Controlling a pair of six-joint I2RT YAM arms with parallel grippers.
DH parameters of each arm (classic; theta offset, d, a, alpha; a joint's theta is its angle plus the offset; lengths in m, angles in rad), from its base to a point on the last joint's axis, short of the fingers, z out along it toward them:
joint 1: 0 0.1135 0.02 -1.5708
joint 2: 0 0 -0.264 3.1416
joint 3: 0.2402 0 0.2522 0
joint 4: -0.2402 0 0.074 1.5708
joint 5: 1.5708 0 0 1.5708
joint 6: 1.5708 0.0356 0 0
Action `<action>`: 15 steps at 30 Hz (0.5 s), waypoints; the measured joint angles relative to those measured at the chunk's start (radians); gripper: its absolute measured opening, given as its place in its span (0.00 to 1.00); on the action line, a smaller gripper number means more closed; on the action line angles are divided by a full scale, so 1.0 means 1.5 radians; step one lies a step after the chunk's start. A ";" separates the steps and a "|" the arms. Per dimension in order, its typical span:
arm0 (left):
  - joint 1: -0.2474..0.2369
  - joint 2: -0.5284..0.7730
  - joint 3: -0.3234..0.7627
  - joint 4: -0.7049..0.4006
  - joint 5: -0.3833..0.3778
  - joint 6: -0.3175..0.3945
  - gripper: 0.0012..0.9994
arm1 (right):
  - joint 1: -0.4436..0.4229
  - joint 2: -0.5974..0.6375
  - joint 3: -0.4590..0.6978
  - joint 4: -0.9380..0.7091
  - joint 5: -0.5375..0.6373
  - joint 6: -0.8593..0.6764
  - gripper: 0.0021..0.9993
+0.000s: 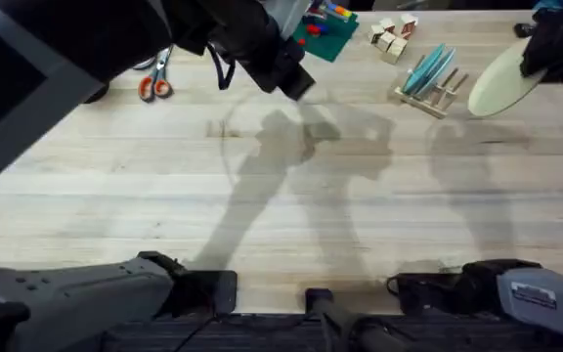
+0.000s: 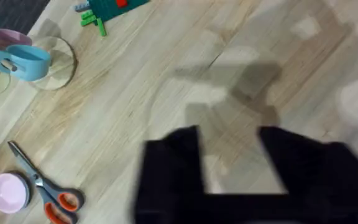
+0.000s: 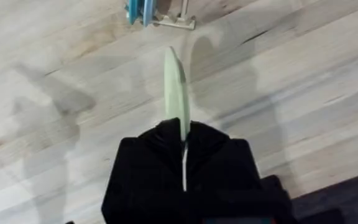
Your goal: Pick up the plates from the table one by one and place each into a slot on the dish rack.
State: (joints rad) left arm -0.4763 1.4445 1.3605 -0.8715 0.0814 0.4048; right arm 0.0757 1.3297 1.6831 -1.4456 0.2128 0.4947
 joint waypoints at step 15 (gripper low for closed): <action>0.000 0.000 0.000 0.000 0.000 0.005 0.99 | -0.023 0.130 0.119 -0.021 0.027 0.000 0.03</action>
State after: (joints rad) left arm -0.4763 1.4445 1.3605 -0.8719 0.0814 0.4122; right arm 0.0413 1.5244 1.8609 -1.4773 0.2528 0.4950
